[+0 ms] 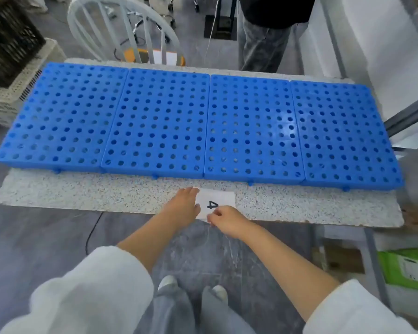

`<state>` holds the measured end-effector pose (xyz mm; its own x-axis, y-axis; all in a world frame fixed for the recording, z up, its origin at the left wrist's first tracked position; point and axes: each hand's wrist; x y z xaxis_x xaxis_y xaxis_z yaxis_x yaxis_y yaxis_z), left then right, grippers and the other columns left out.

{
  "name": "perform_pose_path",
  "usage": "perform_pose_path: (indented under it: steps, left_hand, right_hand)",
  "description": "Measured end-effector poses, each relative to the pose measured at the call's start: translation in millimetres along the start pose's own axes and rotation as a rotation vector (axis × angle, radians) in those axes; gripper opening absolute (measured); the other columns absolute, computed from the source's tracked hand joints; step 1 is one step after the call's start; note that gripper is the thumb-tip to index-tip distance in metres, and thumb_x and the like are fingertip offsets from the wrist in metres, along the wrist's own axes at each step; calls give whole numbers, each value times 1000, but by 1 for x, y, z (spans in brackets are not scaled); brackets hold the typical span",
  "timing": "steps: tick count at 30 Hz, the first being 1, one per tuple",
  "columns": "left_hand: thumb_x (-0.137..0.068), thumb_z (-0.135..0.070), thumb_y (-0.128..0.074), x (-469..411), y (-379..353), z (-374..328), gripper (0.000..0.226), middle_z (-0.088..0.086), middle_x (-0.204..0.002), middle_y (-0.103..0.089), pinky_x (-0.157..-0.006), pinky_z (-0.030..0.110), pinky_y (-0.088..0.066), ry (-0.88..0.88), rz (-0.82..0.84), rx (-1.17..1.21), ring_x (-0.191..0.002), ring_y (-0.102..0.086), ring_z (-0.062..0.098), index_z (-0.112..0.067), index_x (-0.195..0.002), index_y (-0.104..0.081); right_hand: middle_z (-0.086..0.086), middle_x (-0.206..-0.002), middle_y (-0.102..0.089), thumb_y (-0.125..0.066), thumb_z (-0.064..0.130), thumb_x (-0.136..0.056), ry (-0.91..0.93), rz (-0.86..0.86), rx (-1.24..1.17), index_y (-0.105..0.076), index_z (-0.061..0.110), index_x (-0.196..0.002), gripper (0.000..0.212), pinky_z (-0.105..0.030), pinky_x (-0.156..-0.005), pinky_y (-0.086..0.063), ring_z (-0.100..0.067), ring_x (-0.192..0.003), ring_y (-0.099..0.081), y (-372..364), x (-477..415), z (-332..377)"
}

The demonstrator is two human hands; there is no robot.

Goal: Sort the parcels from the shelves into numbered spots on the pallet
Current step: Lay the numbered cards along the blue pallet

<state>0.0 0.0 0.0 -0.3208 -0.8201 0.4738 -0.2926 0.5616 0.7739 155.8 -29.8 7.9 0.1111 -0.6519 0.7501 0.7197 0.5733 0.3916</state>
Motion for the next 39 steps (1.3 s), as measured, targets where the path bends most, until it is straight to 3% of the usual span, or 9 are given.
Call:
perform_pose_path:
  steps: [3,8,12,15,18,22,28,33,39]
  left_hand:
    - [-100,-17,-38,-21,-4,6,51,8,-152,-30,-114,33,-24,-13,-50,-16,-140,-26,23,-8,-148,-26]
    - [-98,-21,-41,-46,-4,2,50,4,-141,-37,-111,37,-33,-119,-85,-108,-130,-36,22,-12,-146,-31]
    - [-97,-24,-44,-48,-8,5,48,2,-137,-36,-106,38,-37,-176,-70,-173,-125,-37,22,-15,-143,-35]
    - [-95,-23,-47,-43,-13,9,48,0,-136,-36,-104,38,-37,-197,-59,-170,-127,-34,22,-21,-142,-38]
    - [-94,-22,-48,-34,-18,10,47,0,-135,-35,-102,37,-37,-166,-39,-123,-125,-32,21,-22,-140,-40]
    - [-93,-22,-49,-20,-27,8,46,1,-132,-36,-98,36,-42,-157,-32,-82,-121,-34,21,-21,-139,-41]
    - [-95,-27,-48,-12,-28,2,39,4,-129,-39,-96,38,-44,-134,-7,-43,-117,-38,21,-16,-133,-46]
    - [-97,-30,-45,-8,-12,-1,41,9,-126,-53,-97,41,-45,-102,77,132,-113,-49,24,-11,-134,-46]
    - [-101,-30,-44,11,58,-23,38,4,-126,-57,-89,24,-40,-95,3,375,-115,-54,18,-9,-131,-51]
  right_hand:
    - [-6,-82,-52,-46,34,-94,-50,39,25,-52,14,-82,24,-29,-67,-34,-19,-72,-46,-15,-12,4]
    - [4,-65,-39,-40,37,-95,-153,11,-12,-38,21,-64,36,-25,-55,-33,-12,-59,-39,-40,-25,-3]
    - [-2,-95,-61,-42,67,-83,-273,-46,-266,-58,26,-90,45,-42,-95,-49,-25,-99,-59,-57,-32,-10]
    - [-8,-96,-64,-50,41,-95,-285,-223,-657,-59,14,-97,29,-41,-88,-55,-26,-94,-65,-57,-28,-9]
    - [-6,-98,-68,-53,27,-95,-231,-410,-708,-62,10,-105,22,-44,-85,-53,-23,-82,-63,-62,-29,-14]
    - [-8,-109,-68,-60,25,-89,-254,-548,-763,-59,15,-99,15,-50,-88,-53,-29,-98,-65,-63,-27,-17]
    - [-6,-108,-64,-58,15,-92,-190,-596,-626,-55,7,-116,26,-28,-73,-45,-21,-92,-60,-44,-20,-16]
    - [-4,-115,-60,-55,11,-94,-133,-596,-554,-55,8,-121,27,-29,-79,-43,-16,-97,-53,-19,-2,-9]
    - [-6,-120,-61,-55,12,-94,-33,-635,-549,-56,10,-124,30,-30,-80,-43,-17,-100,-53,38,42,28]
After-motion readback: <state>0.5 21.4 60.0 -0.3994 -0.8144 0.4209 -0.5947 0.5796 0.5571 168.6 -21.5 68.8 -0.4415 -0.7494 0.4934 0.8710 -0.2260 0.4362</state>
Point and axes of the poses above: each hand's wrist, its own x-axis away from the middle knuckle, its own y-axis out of the back of the hand, z = x × y
